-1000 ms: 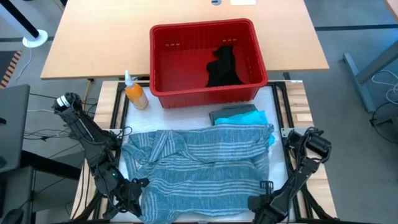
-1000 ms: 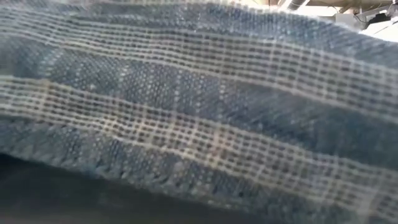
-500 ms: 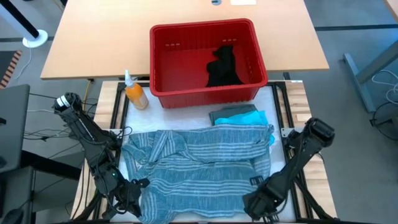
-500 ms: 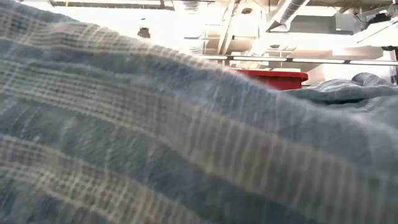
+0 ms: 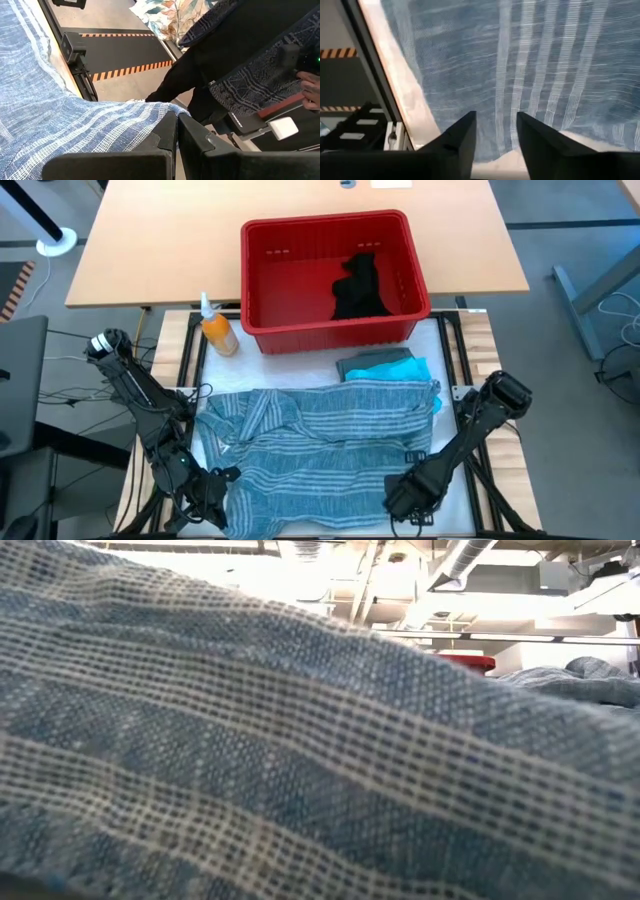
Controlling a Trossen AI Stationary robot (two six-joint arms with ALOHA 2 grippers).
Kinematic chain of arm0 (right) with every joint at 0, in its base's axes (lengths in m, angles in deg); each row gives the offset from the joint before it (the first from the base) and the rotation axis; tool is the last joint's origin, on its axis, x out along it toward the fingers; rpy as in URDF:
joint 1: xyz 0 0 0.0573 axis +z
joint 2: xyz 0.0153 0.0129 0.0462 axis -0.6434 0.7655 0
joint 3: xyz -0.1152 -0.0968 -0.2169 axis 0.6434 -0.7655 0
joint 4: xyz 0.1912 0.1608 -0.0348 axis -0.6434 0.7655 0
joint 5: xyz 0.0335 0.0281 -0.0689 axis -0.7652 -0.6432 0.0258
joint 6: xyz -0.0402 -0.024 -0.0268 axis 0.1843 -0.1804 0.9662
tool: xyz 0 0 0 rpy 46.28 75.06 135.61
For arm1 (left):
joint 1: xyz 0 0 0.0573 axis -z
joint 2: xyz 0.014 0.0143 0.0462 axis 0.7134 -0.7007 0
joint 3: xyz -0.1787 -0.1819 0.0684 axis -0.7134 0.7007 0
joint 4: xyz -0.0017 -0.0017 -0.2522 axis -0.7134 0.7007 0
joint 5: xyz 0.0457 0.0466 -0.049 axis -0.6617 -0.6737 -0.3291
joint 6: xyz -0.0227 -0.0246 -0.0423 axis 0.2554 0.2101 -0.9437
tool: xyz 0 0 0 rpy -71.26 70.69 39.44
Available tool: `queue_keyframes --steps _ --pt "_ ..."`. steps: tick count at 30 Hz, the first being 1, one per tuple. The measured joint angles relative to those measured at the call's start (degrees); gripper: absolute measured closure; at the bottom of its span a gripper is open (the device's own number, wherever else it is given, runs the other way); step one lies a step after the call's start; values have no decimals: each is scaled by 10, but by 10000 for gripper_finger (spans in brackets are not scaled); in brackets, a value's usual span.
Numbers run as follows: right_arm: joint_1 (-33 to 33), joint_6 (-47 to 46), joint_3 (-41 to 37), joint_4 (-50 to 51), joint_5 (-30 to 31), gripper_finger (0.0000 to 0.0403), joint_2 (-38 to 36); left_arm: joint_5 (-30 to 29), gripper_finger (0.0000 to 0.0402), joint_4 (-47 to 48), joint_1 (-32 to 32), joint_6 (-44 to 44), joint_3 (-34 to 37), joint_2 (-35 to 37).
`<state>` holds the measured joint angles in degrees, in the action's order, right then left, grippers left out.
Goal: Fold Laundry from Bin
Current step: Fold the blue patterned polo shirt
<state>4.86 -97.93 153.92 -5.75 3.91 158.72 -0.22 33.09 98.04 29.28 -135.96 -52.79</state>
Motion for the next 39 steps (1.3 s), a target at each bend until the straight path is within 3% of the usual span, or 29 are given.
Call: queue_keyframes --steps 4,10,13,17,26,32,39 --pt "34 -101 0 -26 -6 188 -23 0 401 0 0 -12 0 0" --pt "136 -247 1 -143 122 186 -16 -1 401 0 0 -15 0 0" --pt "174 -248 1 -169 148 188 14 -1 401 1 0 -15 0 0" --pt "190 -270 1 -143 136 188 41 7 401 1 0 -17 0 0" --pt "179 -282 0 -112 127 188 42 60 401 54 0 -56 0 0" --pt "167 -263 -4 -105 202 188 46 57 401 65 0 -51 0 -7" --pt "160 -207 -35 -135 201 188 46 73 401 47 8 -66 0 -66"
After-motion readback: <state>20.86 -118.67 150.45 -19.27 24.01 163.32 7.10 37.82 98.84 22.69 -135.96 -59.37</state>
